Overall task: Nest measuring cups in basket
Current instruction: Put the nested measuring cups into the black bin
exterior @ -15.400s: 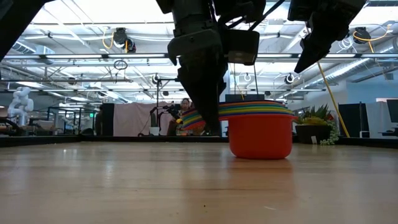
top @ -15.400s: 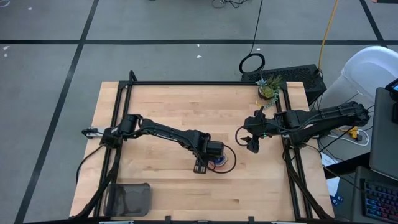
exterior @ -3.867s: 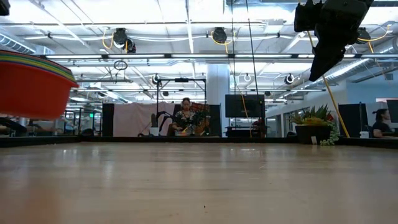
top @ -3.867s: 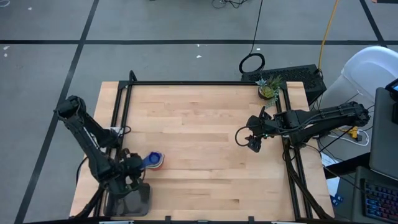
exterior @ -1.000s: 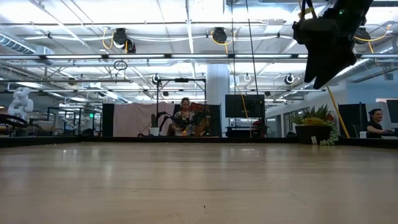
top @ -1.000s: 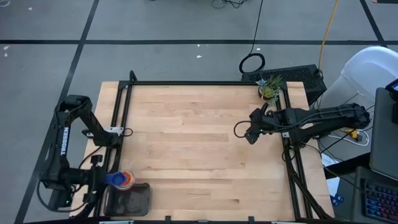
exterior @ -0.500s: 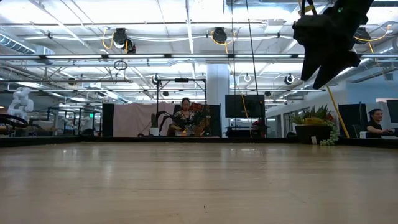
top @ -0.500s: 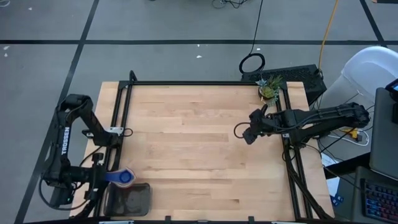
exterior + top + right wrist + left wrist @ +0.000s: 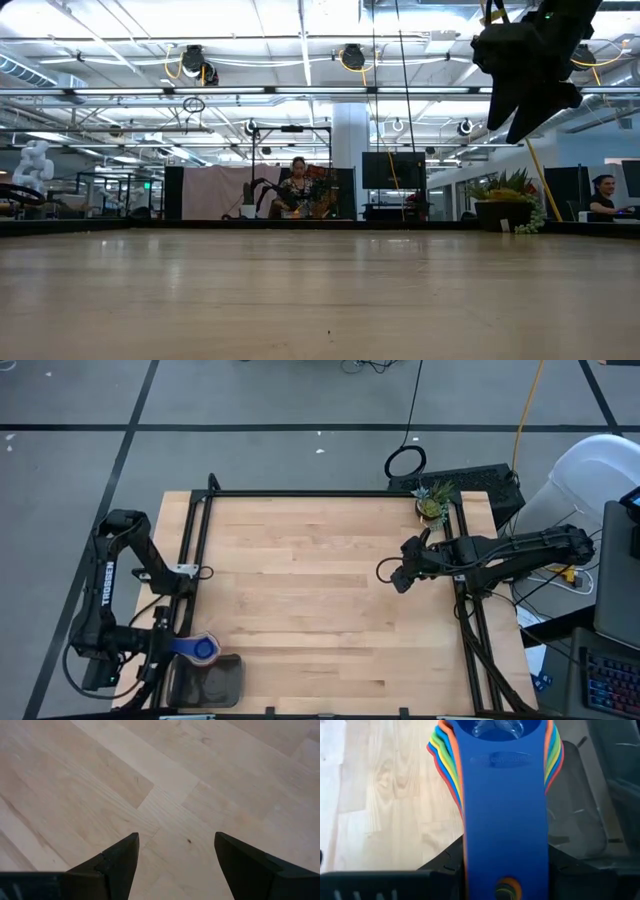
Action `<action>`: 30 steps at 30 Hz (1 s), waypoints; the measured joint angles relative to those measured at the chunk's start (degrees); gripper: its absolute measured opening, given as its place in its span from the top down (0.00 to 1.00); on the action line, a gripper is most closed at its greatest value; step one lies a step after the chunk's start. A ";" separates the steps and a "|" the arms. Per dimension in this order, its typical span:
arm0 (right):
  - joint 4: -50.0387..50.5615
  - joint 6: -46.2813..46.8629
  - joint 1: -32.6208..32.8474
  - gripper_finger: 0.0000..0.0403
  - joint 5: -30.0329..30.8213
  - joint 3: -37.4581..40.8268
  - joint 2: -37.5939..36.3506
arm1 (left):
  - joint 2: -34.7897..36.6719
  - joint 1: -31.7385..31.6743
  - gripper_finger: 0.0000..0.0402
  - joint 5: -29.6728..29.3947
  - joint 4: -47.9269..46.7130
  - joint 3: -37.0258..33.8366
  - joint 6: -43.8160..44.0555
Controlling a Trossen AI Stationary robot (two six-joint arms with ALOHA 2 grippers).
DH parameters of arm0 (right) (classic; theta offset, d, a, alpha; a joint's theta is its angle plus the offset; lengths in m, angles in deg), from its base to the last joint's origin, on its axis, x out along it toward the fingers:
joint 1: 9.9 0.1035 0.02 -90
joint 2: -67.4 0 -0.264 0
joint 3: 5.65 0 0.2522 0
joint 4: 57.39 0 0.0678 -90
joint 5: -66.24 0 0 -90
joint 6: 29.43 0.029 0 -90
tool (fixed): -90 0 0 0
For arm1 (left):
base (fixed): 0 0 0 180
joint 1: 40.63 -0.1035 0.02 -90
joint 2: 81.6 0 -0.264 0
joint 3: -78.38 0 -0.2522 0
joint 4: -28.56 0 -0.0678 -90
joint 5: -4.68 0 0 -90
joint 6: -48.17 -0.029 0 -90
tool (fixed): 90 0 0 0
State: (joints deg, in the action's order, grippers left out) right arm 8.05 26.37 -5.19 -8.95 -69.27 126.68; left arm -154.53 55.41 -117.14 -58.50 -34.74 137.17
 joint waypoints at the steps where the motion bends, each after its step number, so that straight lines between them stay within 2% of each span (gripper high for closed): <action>1: 0.00 0.34 0.00 0.37 0.00 0.00 0.00 | 0.29 -0.01 0.66 0.00 -0.88 -0.07 0.01; 10: 0.00 1.82 0.02 0.37 -0.04 0.00 0.00 | 3.53 -0.03 0.66 -0.93 0.42 -5.06 -0.06; 14: 0.00 2.04 0.02 0.37 -0.04 0.00 0.00 | 4.65 -0.27 0.66 -3.38 2.36 -5.24 -4.48; 25: 0.02 4.26 0.02 0.37 -0.07 0.00 0.00 | 6.56 -3.30 0.66 -3.32 8.53 -5.24 -21.25; 30: 0.00 5.15 0.02 0.37 -0.08 0.00 0.00 | 6.63 -4.98 0.66 -3.27 9.34 -5.50 -23.41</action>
State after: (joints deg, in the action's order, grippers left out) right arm 8.05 31.52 -5.17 -9.03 -69.27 126.68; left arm -147.90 50.43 -120.41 -49.16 -40.24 113.77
